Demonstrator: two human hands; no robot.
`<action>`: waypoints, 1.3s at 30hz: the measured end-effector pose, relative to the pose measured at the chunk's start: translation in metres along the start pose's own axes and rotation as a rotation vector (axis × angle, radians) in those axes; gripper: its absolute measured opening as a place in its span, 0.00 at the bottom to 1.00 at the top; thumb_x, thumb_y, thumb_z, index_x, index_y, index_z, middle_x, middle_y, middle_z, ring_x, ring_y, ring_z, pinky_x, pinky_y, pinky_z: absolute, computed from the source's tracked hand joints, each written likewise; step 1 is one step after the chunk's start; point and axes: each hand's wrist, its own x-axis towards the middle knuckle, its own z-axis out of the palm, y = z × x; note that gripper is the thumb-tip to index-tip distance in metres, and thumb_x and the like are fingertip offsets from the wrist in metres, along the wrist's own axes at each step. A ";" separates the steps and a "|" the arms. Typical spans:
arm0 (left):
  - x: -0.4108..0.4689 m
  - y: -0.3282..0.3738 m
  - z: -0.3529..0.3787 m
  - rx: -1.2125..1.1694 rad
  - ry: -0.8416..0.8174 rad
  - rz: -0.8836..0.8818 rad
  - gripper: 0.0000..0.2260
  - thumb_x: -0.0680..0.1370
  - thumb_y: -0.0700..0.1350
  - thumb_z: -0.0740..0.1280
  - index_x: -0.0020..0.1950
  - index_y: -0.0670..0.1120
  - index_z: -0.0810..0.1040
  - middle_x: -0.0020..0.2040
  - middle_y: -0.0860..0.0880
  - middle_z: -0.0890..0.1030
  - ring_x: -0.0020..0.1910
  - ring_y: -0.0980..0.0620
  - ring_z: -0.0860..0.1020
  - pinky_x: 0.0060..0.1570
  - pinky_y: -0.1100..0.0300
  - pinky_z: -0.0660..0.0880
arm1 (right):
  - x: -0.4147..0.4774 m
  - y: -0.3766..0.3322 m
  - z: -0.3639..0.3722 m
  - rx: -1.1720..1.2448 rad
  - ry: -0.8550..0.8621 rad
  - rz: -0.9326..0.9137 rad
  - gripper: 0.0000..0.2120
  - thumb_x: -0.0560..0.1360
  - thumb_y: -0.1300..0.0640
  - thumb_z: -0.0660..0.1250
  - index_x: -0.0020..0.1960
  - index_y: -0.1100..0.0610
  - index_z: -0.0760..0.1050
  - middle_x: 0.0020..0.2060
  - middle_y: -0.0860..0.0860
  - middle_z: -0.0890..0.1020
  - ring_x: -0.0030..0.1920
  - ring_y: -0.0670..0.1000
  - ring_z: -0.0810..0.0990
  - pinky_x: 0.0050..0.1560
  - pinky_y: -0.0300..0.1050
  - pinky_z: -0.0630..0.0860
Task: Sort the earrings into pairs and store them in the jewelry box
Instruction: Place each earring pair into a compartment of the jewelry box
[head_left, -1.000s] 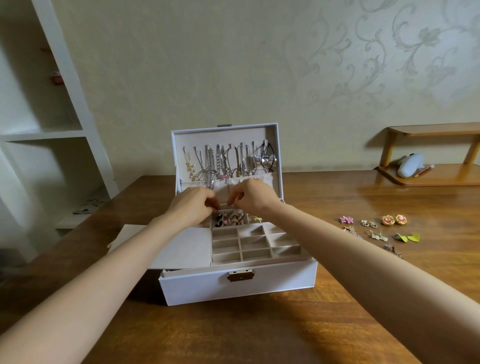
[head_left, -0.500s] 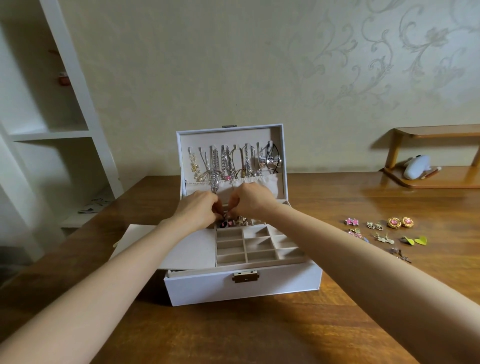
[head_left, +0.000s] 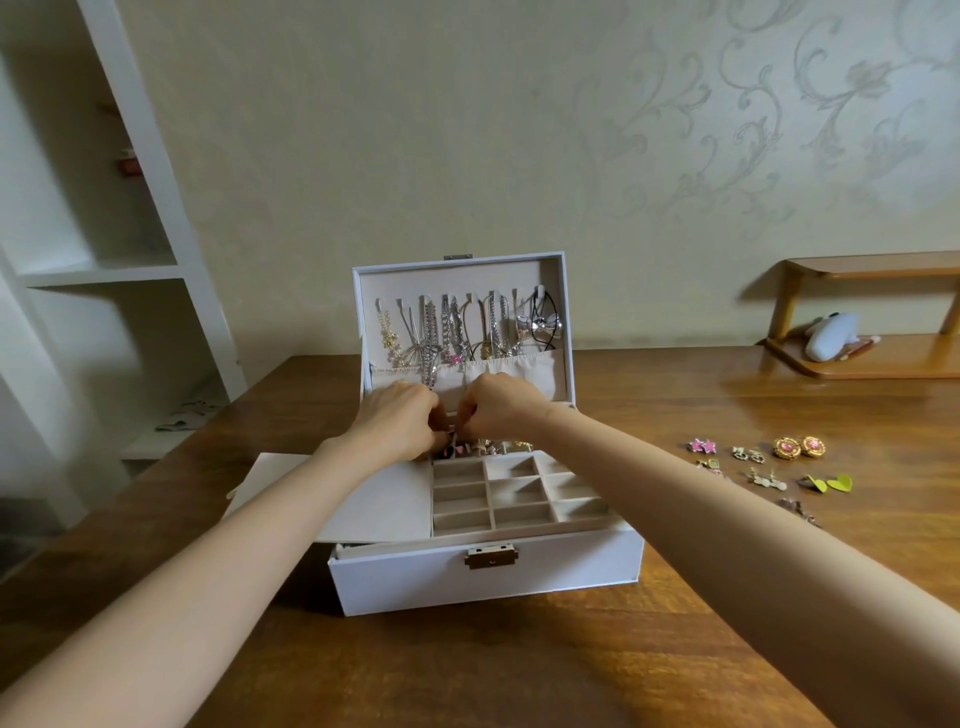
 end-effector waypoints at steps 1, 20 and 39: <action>0.000 0.000 0.001 0.023 0.012 0.014 0.06 0.74 0.47 0.68 0.49 0.47 0.77 0.50 0.47 0.77 0.53 0.45 0.75 0.44 0.59 0.67 | -0.001 0.000 0.000 0.001 -0.002 0.000 0.11 0.71 0.59 0.65 0.51 0.57 0.81 0.49 0.54 0.83 0.49 0.54 0.79 0.46 0.43 0.74; 0.003 -0.004 -0.001 -0.033 -0.040 0.004 0.08 0.76 0.50 0.66 0.52 0.49 0.79 0.52 0.48 0.78 0.53 0.46 0.76 0.45 0.58 0.69 | -0.006 0.000 -0.009 -0.035 0.057 -0.110 0.10 0.73 0.59 0.66 0.52 0.52 0.81 0.49 0.51 0.82 0.48 0.51 0.77 0.45 0.40 0.71; -0.002 -0.002 -0.008 -0.065 -0.012 -0.020 0.05 0.77 0.45 0.65 0.51 0.49 0.78 0.49 0.50 0.77 0.52 0.48 0.75 0.43 0.59 0.67 | -0.011 0.004 -0.012 -0.005 0.099 -0.037 0.09 0.73 0.52 0.68 0.51 0.50 0.82 0.49 0.52 0.83 0.48 0.53 0.79 0.54 0.45 0.73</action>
